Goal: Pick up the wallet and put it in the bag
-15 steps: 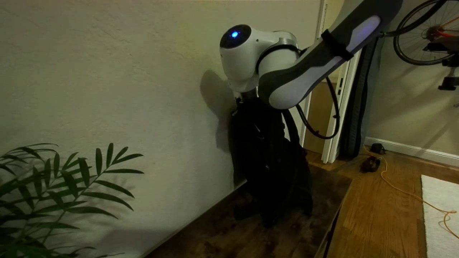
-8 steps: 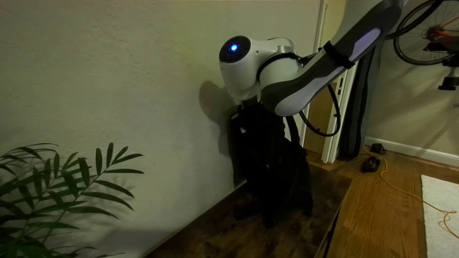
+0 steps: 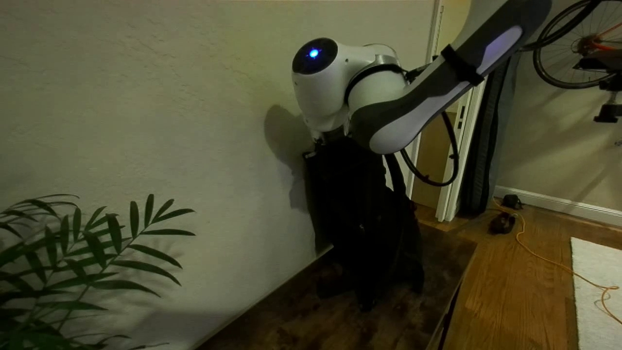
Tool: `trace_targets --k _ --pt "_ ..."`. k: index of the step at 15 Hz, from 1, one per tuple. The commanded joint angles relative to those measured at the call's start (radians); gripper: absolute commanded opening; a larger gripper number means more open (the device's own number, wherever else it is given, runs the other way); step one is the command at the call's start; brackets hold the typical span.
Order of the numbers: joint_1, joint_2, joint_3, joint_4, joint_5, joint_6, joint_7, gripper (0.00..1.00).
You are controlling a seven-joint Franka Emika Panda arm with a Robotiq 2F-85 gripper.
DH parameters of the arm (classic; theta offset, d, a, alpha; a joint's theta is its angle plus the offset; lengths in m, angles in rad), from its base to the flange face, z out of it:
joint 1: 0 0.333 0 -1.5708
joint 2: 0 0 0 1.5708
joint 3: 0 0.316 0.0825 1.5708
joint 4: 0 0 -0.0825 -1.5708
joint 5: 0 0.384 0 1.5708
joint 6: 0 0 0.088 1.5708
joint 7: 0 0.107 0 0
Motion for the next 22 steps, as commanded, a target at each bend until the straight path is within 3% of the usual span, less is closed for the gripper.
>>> trace_targets --k 1,9,15,22 --pt "-0.042 -0.103 0.07 -0.09 0.082 -0.006 -0.1 1.0" --pt "-0.064 -0.171 0.118 -0.114 0.385 -0.045 -0.478 1.0" --pt "-0.073 -0.201 0.161 -0.139 0.616 -0.063 -0.865 1.0" --pt "-0.08 -0.211 0.221 -0.158 0.795 -0.298 -1.172 1.0"
